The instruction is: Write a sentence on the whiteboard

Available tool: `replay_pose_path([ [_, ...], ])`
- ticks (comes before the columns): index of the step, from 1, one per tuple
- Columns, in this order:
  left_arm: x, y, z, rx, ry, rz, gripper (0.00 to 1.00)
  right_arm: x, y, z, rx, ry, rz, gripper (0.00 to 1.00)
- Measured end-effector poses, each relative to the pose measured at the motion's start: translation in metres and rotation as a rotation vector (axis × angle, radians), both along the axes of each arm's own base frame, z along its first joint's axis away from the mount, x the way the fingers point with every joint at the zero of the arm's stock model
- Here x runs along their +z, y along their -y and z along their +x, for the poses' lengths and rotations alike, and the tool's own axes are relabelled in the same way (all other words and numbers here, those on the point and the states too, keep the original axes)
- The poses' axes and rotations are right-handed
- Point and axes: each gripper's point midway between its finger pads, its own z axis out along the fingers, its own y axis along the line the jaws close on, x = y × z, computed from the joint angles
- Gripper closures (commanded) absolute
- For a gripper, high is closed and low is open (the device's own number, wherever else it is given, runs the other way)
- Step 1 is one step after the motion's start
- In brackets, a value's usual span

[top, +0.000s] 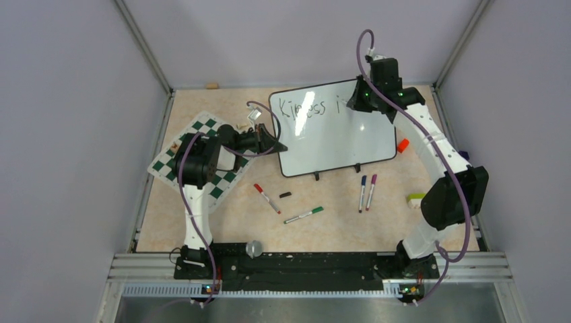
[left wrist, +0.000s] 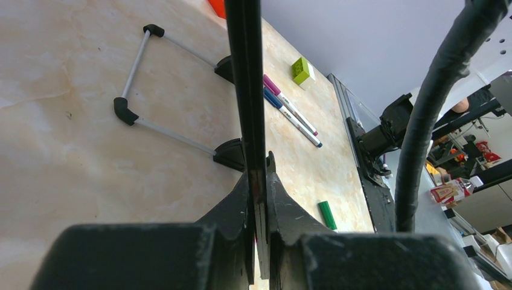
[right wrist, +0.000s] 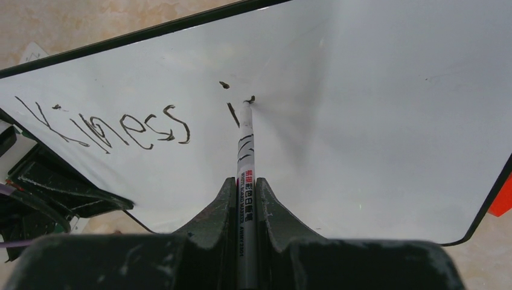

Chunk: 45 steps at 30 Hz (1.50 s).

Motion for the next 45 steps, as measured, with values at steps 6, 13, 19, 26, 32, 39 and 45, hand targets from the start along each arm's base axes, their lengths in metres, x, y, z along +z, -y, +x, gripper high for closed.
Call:
replay_pose_path([
  [6,0.0,0.0,0.0,0.0,0.0,0.0,1.0,-0.001,-0.003,-0.001,0.015,-0.005,0.01,1.0],
  [13,0.0,0.0,0.0,0.004,-0.002,-0.001,1.0,-0.007,-0.005,-0.004,0.026,-0.019,0.015,1.0],
  [19,-0.001,0.0,0.0,0.004,-0.003,-0.001,1.0,-0.012,-0.001,-0.008,0.017,-0.036,0.003,1.0],
  [26,-0.001,0.0,0.0,0.006,-0.004,-0.001,1.0,-0.014,0.008,-0.009,-0.021,-0.043,-0.029,1.0],
  [32,-0.001,0.0,0.0,0.006,-0.004,-0.001,1.0,-0.016,0.01,-0.011,-0.03,-0.049,-0.04,1.0],
  [39,-0.001,0.0,0.0,0.006,-0.003,-0.001,1.0,-0.027,0.013,-0.021,-0.027,-0.084,-0.048,1.0],
  [45,-0.001,0.0,0.0,0.005,-0.003,-0.001,1.0,-0.028,0.009,-0.023,-0.008,-0.085,-0.033,1.0],
])
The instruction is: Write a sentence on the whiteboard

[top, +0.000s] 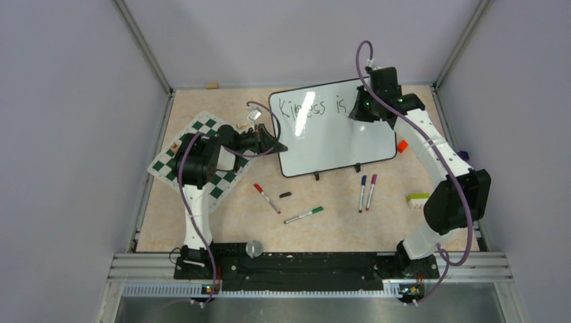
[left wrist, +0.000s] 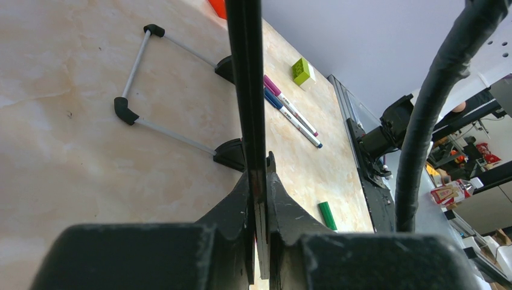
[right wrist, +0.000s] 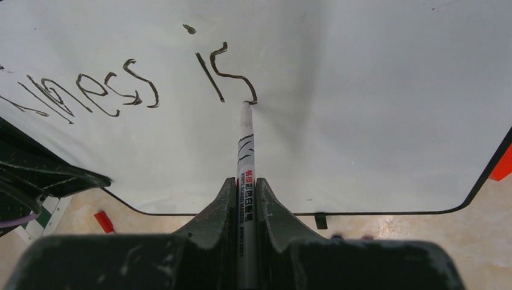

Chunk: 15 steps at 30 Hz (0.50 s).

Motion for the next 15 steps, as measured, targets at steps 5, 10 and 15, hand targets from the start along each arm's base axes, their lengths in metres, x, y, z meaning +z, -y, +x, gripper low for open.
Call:
replay_pose_path([
  [5,0.0,0.0,0.0,0.0,0.002,0.0,1.0,0.005,-0.006,0.0,0.025,0.015,0.028,1.0],
  [10,0.0,0.0,0.0,0.0,0.002,0.0,1.0,0.02,-0.01,-0.001,0.043,0.058,0.056,1.0],
  [15,0.0,0.0,0.0,0.0,0.003,0.0,1.0,0.035,-0.01,-0.009,0.057,0.103,0.078,1.0],
])
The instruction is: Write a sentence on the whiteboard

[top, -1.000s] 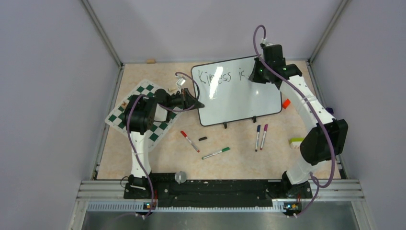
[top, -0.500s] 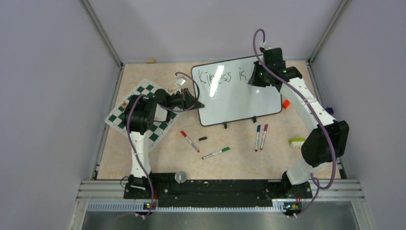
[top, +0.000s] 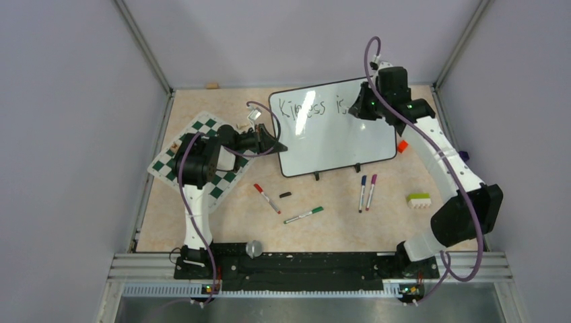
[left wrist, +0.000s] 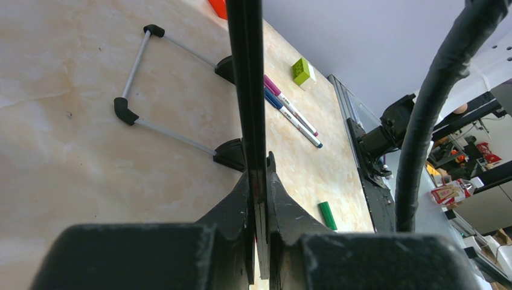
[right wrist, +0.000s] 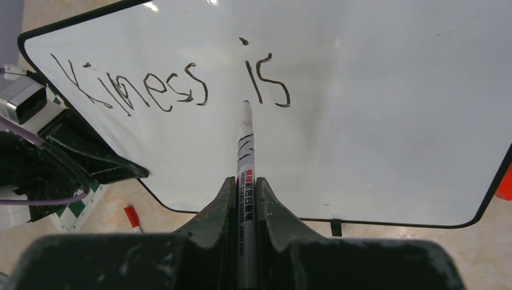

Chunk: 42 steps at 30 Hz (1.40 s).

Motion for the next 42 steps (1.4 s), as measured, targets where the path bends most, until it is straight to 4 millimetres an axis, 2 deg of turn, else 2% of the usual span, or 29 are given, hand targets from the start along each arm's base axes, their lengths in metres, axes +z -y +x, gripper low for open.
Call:
replay_pose_path([
  [7,0.0,0.0,0.0,0.0,0.001,0.0,0.99,0.002,0.001,-0.007,0.003,0.015,0.007,1.0],
  [10,0.0,0.0,0.0,0.001,0.003,-0.001,0.91,-0.006,0.004,-0.011,-0.004,0.005,-0.001,1.0],
  [13,0.0,0.0,0.0,0.0,0.003,-0.001,0.89,-0.015,0.011,-0.019,-0.022,-0.013,-0.02,1.0],
  [18,0.0,0.0,0.0,0.001,0.014,0.0,0.86,-0.017,0.018,-0.027,-0.043,-0.007,-0.035,1.0],
  [23,0.0,0.0,0.0,-0.002,0.05,0.001,0.79,-0.014,0.016,-0.027,-0.036,0.023,-0.082,1.0],
  [30,0.0,0.0,-0.004,-0.023,0.092,0.006,0.71,-0.013,-0.025,-0.044,0.091,0.067,-0.163,1.0],
  [42,-0.001,-0.001,-0.005,-0.024,0.101,0.008,0.7,-0.027,-0.061,-0.052,0.211,0.095,-0.221,1.0],
])
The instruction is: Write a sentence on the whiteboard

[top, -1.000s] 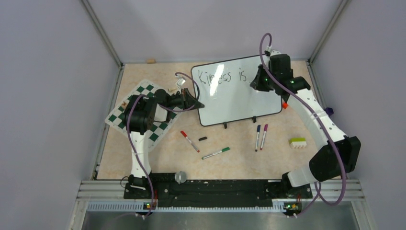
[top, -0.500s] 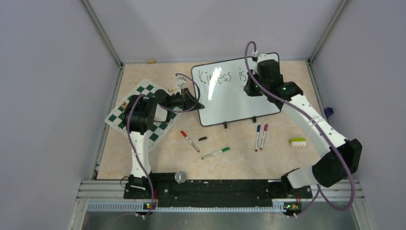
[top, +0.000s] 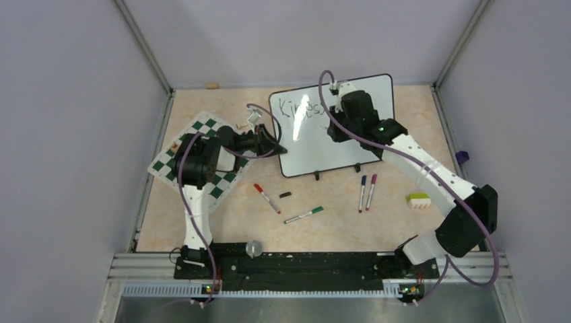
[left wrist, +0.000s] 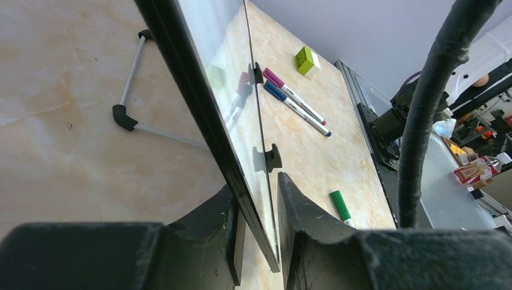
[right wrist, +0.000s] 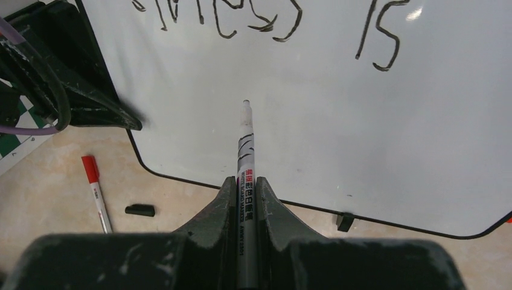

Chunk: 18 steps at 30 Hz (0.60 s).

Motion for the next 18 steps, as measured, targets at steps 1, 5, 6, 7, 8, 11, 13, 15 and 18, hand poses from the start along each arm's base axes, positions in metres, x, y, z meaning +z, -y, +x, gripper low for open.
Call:
replay_pose_path([
  [1,0.0,0.0,0.0,0.0,0.002,0.0,0.71,-0.003,-0.003,0.0,0.007,-0.002,-0.003,1.0],
  [5,0.002,0.0,-0.001,0.001,0.01,0.0,0.91,-0.014,-0.017,-0.002,0.047,-0.017,-0.027,1.0],
  [6,0.003,0.0,-0.001,0.002,0.01,-0.001,0.97,-0.015,-0.019,-0.003,0.055,-0.018,-0.031,1.0],
  [7,0.002,0.0,-0.001,0.003,-0.006,-0.001,1.0,-0.017,-0.021,-0.004,0.064,-0.019,-0.036,1.0],
  [8,0.003,0.0,-0.001,0.008,-0.031,-0.003,1.0,-0.018,-0.023,-0.005,0.071,-0.019,-0.04,1.0],
  [11,0.004,0.0,-0.002,0.007,-0.034,-0.002,1.0,-0.019,-0.028,-0.006,0.088,-0.017,-0.048,1.0],
  [13,0.005,0.0,-0.003,0.006,-0.034,-0.003,1.0,-0.019,-0.029,-0.007,0.095,-0.013,-0.052,1.0],
  [15,0.005,0.0,-0.003,0.012,-0.05,-0.003,1.0,-0.02,-0.03,-0.007,0.099,-0.008,-0.054,1.0],
  [18,0.005,0.0,-0.003,0.012,-0.054,-0.003,1.0,-0.031,-0.029,-0.01,0.105,-0.021,-0.07,1.0],
])
